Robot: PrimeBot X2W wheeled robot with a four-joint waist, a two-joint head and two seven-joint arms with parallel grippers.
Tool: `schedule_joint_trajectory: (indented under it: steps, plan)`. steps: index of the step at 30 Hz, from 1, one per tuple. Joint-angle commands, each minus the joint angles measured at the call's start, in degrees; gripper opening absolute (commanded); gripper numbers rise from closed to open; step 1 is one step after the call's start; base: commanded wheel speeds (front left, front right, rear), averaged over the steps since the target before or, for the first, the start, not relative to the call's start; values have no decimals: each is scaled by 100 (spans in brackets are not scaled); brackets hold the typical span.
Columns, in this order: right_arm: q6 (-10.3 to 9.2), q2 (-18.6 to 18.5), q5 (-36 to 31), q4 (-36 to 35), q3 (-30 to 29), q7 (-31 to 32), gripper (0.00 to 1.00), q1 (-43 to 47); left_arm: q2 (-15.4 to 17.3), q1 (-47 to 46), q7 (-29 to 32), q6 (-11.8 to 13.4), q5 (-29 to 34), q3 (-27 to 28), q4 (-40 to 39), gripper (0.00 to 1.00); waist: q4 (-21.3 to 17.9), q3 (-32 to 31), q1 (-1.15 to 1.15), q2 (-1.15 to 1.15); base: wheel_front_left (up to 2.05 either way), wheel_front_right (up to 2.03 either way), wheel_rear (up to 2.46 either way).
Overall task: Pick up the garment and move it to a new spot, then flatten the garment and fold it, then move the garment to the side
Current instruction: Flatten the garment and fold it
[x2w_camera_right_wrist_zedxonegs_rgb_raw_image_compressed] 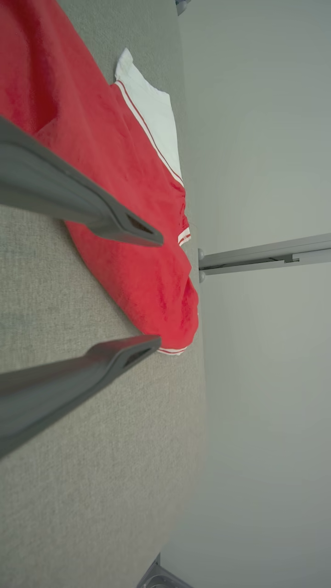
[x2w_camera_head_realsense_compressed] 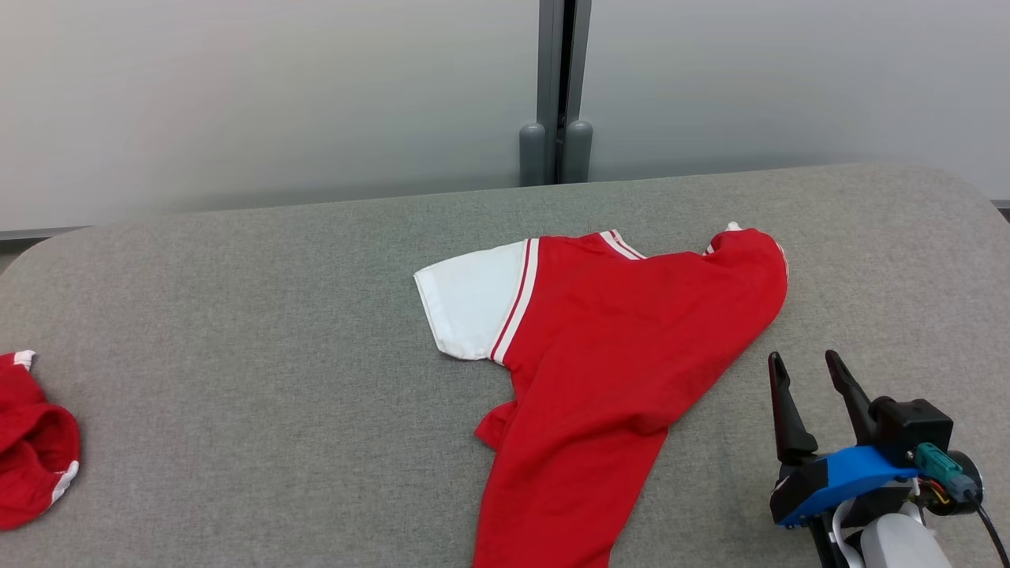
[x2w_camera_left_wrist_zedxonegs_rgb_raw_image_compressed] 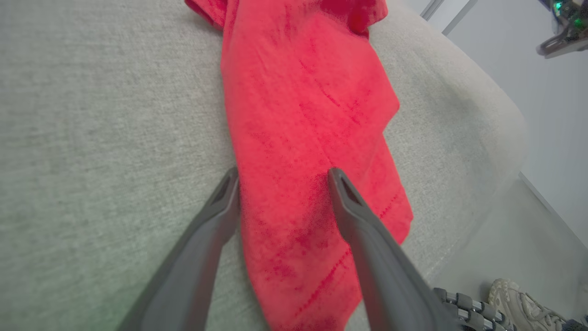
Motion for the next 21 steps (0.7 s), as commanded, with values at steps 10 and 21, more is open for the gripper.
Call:
schedule_joint_trajectory:
  steps: [10,21]
  plan:
    - [0,-14,75,-57,-37,-4,100,97,221,-487,-8,4,-310,-341,162,0,40,-4,0,0,0,0,0]
    - [0,-14,288,62,-61,-4,100,237,289,-701,-9,4,927,801,-1474,0,244,-186,0,0,0,0,0]
